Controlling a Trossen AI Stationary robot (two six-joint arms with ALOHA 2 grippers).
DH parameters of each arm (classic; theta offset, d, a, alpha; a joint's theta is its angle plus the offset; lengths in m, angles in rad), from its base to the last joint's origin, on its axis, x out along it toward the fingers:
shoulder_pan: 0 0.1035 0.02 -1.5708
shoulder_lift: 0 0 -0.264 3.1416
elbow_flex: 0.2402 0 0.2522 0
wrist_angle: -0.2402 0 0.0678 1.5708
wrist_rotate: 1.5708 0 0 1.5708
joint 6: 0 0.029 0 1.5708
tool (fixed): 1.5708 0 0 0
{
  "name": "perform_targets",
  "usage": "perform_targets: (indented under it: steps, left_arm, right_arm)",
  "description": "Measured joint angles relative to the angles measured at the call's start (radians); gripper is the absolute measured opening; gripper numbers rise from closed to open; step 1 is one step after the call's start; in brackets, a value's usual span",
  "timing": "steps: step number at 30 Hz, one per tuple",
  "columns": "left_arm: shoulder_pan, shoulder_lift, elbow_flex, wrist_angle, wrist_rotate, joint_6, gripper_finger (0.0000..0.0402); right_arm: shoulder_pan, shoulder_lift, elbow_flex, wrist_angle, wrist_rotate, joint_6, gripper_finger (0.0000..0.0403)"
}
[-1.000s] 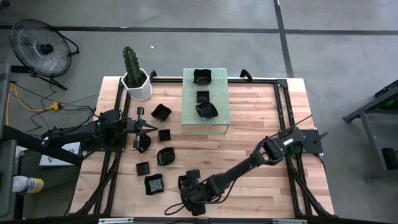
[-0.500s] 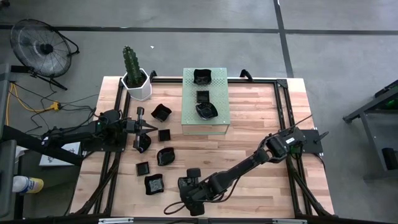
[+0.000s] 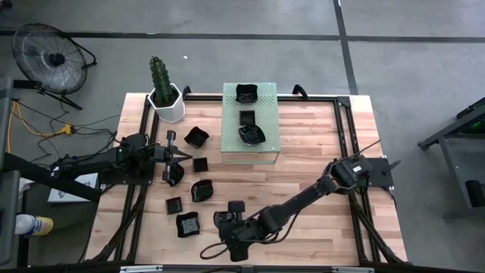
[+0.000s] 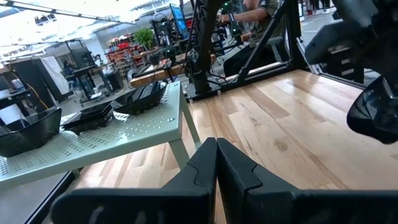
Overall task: Pick & Place Mini shaped plates
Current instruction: Stack the black leaf shaped plate on top of the black leaf shaped plate on the shelf
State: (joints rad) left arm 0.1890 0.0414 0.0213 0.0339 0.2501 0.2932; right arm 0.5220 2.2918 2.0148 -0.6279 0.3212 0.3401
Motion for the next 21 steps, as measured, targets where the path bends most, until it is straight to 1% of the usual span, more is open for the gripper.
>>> perform_targets:
  steps: [7,15,21]
  left_arm:
    - [0.000,0.000,0.000,0.000,0.000,0.000,0.0003]
    - [0.000,0.000,0.000,0.000,0.000,0.000,0.0003]
    - [0.000,0.000,0.000,0.000,0.000,0.000,0.0003]
  right_arm:
    - [-0.004,-0.045,0.000,-0.045,0.077,-0.015,0.0003]
    - [-0.014,-0.108,0.000,-0.104,0.159,-0.088,0.0003]
    - [-0.046,-0.187,0.000,-0.168,0.223,-0.148,0.0005]
